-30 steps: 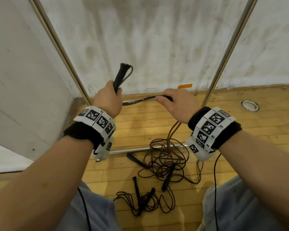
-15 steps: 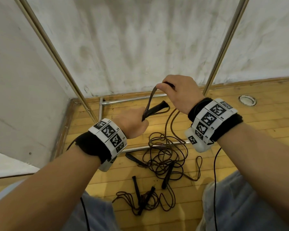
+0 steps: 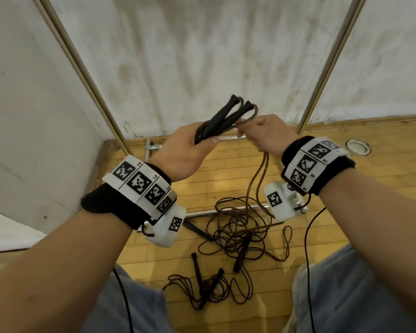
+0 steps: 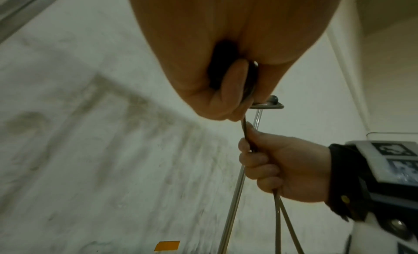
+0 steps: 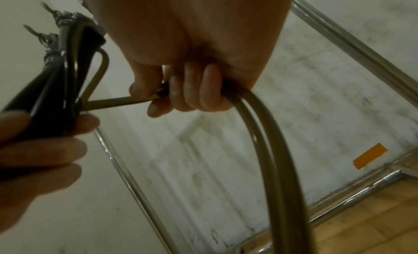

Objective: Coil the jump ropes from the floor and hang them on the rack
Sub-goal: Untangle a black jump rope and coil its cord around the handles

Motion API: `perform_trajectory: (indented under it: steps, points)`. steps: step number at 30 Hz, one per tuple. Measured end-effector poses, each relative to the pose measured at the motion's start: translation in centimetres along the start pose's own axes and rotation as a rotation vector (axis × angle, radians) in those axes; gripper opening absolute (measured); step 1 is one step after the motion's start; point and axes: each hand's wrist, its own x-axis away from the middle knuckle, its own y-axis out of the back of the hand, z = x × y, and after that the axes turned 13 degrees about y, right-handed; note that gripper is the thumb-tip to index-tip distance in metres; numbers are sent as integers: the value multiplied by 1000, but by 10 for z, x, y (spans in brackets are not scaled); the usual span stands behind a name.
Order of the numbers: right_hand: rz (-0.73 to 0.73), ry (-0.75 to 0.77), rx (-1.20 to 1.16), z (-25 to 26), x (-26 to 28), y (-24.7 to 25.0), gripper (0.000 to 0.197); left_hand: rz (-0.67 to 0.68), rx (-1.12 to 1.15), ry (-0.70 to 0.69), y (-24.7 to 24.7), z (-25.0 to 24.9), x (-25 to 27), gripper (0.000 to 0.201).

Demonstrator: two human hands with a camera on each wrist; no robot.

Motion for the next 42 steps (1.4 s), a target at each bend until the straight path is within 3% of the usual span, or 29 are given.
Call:
perform_trajectory:
  steps: [6,11,14,21,27,33,36,38,42]
  points:
    - [81,37,261,1,7,-29,48,-227,294,82,-1,-2,-8,6]
    - [194,63,331,15,17,-54,53,-392,201,177,1,9,-17,12]
    - [245,141,361,26,23,-60,50,-465,4,187,4,17,-21,15]
    - [266,235,363,40,28,-58,49,-485,-154,189,-4,26,-28,18]
    - [244,300,380,44,34,-58,50,-475,-136,189,-6,34,-35,15]
    - [116,239,271,43,30,-52,48,-608,28,204,-3,31,-39,20]
    - [36,164,177,39,26,-46,45,-572,29,154,-5,32,-35,11]
    - [34,126,152,38,24,-45,45,-524,-42,134,-8,35,-32,13]
    - [-10,99,170,36,19,-42,42,-432,-410,157,-17,38,-32,23]
